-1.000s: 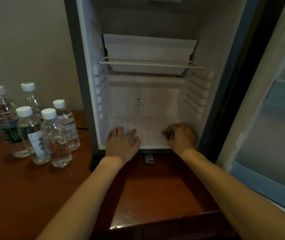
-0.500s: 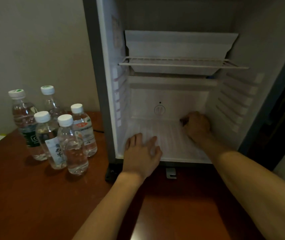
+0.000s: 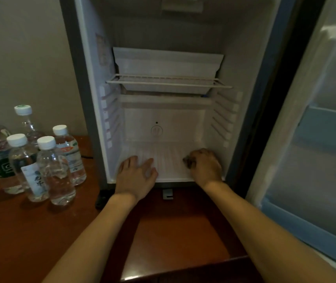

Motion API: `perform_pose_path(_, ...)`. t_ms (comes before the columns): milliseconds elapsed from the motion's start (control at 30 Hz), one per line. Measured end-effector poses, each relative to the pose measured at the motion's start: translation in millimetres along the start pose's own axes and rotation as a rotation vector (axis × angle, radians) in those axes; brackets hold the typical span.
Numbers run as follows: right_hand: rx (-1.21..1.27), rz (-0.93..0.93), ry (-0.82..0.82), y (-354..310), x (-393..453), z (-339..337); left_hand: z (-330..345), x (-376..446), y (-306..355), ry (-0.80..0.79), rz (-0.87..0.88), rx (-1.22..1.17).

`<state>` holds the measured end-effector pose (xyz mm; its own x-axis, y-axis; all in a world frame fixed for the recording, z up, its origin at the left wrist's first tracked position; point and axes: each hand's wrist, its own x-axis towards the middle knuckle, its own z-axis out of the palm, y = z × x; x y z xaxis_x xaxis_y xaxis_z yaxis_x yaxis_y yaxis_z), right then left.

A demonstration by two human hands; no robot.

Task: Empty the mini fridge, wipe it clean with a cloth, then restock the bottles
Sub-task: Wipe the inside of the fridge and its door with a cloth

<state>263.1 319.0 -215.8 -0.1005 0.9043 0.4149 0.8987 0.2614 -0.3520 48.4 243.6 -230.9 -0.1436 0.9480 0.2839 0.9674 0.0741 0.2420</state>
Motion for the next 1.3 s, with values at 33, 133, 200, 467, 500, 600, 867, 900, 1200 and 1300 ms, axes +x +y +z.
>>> perform_pose_path(33,0.000,-0.002,0.004,1.2,-2.6,0.7,0.2,0.2,-0.4,-0.005,0.001,0.003)
perform_pose_path(133,0.001,0.011,0.043,-0.8,-4.8,0.7,4.0,1.8,-1.6,0.017,0.005,0.016)
perform_pose_path(200,-0.007,0.028,0.059,-3.9,-0.7,2.0,7.4,3.9,-3.0,0.032,0.006,0.021)
perform_pose_path(467,-0.081,0.074,-0.034,-9.6,68.9,18.6,14.4,-0.6,-4.4,0.131,0.002,0.028)
perform_pose_path(500,-0.080,0.084,-0.019,-11.0,78.9,22.3,16.1,-0.4,-4.6,0.154,0.006,0.027)
perform_pose_path(600,-0.068,0.114,0.005,-16.6,102.2,32.3,21.2,1.3,-6.1,0.211,0.027,0.057)
perform_pose_path(867,-0.078,0.088,-0.069,-13.8,102.0,23.0,22.0,3.0,-7.0,0.221,0.034,0.051)
perform_pose_path(900,-0.072,0.077,-0.080,-14.3,97.0,20.4,21.2,2.9,-7.1,0.212,0.033,0.047)
perform_pose_path(1200,-0.354,-0.089,-0.266,-19.1,42.6,-15.9,10.5,-2.0,-4.1,0.139,0.008,0.016)
perform_pose_path(1300,-0.451,-0.047,-0.333,-25.4,39.4,-26.5,6.4,-2.2,-3.2,0.084,0.006,0.011)
